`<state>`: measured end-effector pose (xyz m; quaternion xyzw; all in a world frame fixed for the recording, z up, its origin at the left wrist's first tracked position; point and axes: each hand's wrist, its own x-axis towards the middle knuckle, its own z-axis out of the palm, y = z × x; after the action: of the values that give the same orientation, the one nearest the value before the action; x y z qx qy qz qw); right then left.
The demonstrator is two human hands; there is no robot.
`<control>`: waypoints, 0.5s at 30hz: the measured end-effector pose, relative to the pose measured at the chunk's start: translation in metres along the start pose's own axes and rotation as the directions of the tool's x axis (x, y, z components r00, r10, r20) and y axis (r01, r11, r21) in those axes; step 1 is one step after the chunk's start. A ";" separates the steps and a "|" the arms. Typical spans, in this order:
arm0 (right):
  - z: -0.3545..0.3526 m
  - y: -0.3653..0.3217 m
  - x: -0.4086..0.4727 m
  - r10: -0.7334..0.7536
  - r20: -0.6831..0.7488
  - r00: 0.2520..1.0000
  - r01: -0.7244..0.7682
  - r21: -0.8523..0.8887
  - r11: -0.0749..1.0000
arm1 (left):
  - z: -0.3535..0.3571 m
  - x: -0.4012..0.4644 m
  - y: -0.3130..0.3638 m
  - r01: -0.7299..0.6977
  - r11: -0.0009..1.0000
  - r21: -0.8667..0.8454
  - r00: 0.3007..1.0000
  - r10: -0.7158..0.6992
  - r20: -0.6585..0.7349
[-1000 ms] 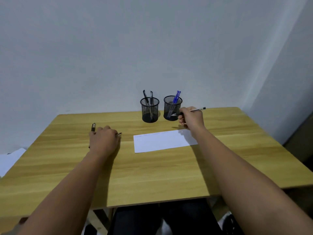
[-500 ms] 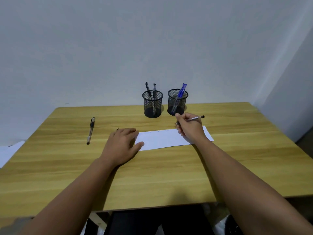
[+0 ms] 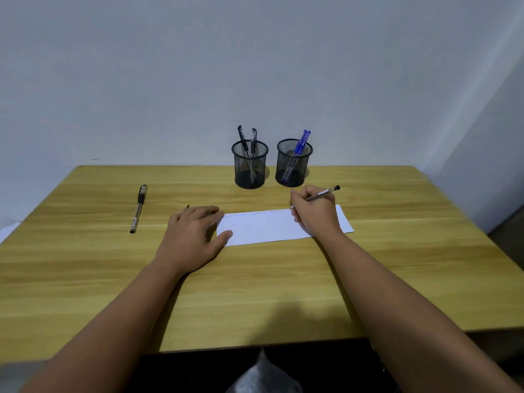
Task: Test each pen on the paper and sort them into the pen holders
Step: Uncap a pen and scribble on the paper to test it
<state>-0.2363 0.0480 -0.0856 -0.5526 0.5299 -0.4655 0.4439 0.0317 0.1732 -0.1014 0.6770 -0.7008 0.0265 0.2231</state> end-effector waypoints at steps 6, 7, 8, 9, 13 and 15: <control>0.000 0.002 0.002 -0.027 0.056 0.998 0.029 -0.045 0.999 | 0.000 -0.001 0.002 -0.001 1.000 0.021 1.000 0.001 -0.012; 0.001 0.002 0.002 -0.032 0.059 0.998 0.035 -0.054 0.998 | 0.000 -0.001 0.002 0.000 1.000 0.031 1.000 0.000 -0.014; 0.001 0.002 0.002 -0.036 0.060 0.998 0.039 -0.061 0.997 | 0.000 -0.001 0.003 0.000 0.999 0.039 1.000 0.001 -0.015; 0.001 0.003 0.002 -0.039 0.062 0.997 0.042 -0.063 0.997 | 0.000 -0.002 0.003 -0.001 0.999 0.044 1.000 0.002 -0.016; 0.001 0.002 0.001 -0.052 0.071 0.996 0.058 -0.084 0.995 | -0.001 -0.002 0.003 0.005 0.999 0.050 1.000 -0.004 -0.016; 0.002 0.001 0.000 -0.064 0.071 0.995 0.072 -0.111 0.991 | 0.000 -0.001 0.003 0.009 0.999 0.049 1.000 -0.009 -0.010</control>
<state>-0.2347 0.0474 -0.0873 -0.6099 0.5211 -0.4307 0.4134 0.0287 0.1747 -0.1008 0.6852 -0.6958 0.0462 0.2101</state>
